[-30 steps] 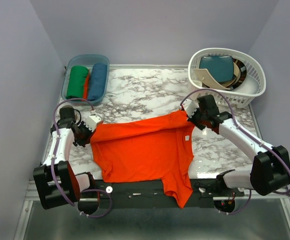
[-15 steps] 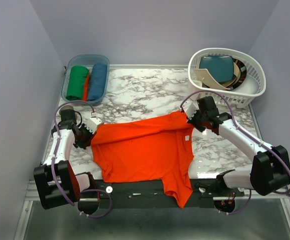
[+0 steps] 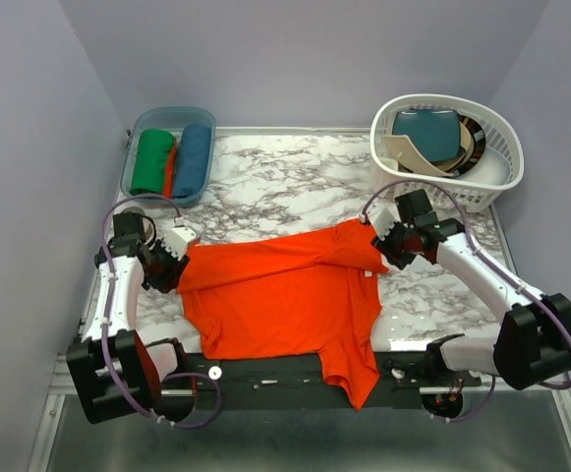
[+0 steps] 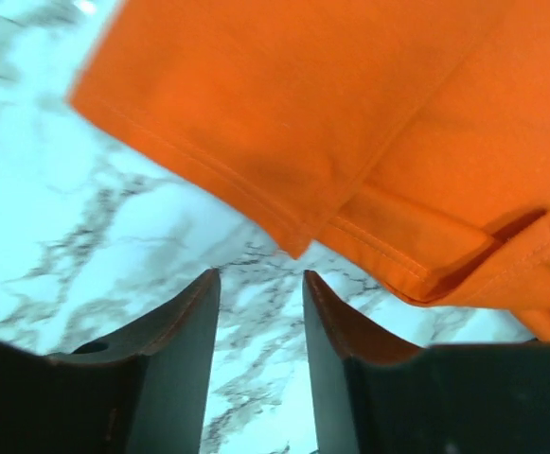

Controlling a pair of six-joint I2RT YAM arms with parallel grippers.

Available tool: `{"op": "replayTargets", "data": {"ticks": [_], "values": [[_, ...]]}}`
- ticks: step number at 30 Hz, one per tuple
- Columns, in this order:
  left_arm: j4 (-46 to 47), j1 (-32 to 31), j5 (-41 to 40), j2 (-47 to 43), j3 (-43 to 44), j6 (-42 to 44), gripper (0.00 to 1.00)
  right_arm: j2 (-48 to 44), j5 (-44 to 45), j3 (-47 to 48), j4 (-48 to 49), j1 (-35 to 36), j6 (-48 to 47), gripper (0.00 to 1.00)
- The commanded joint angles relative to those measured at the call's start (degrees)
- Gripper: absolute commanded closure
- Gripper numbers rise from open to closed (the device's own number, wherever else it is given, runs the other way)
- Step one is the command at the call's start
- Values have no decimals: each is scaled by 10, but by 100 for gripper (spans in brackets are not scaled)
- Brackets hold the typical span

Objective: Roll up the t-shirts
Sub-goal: Fold the T-shirt at the center of the board.

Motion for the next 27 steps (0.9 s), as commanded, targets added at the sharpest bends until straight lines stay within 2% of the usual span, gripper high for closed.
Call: {"op": "replayTargets", "data": {"ticks": [1, 5, 8, 9, 13, 15, 19, 27], "values": [[51, 4, 32, -23, 48, -53, 47, 0, -67, 67, 5, -12, 12, 55], [90, 1, 47, 63, 93, -130, 47, 122, -96, 159, -15, -12, 25, 55], [127, 1, 51, 83, 101, -170, 47, 192, -136, 205, -21, -12, 3, 54], [147, 1, 51, 86, 101, -184, 47, 208, -174, 217, -27, -13, -8, 54], [159, 0, 61, 103, 113, -227, 47, 306, -242, 294, -104, -11, -37, 53], [161, 1, 61, 104, 114, -236, 47, 326, -276, 335, -134, -9, -56, 53], [152, 0, 51, 102, 114, -232, 47, 342, -309, 343, -166, -1, -94, 53], [135, 1, 52, 86, 107, -233, 47, 382, -304, 351, -169, 31, -105, 53]]}}
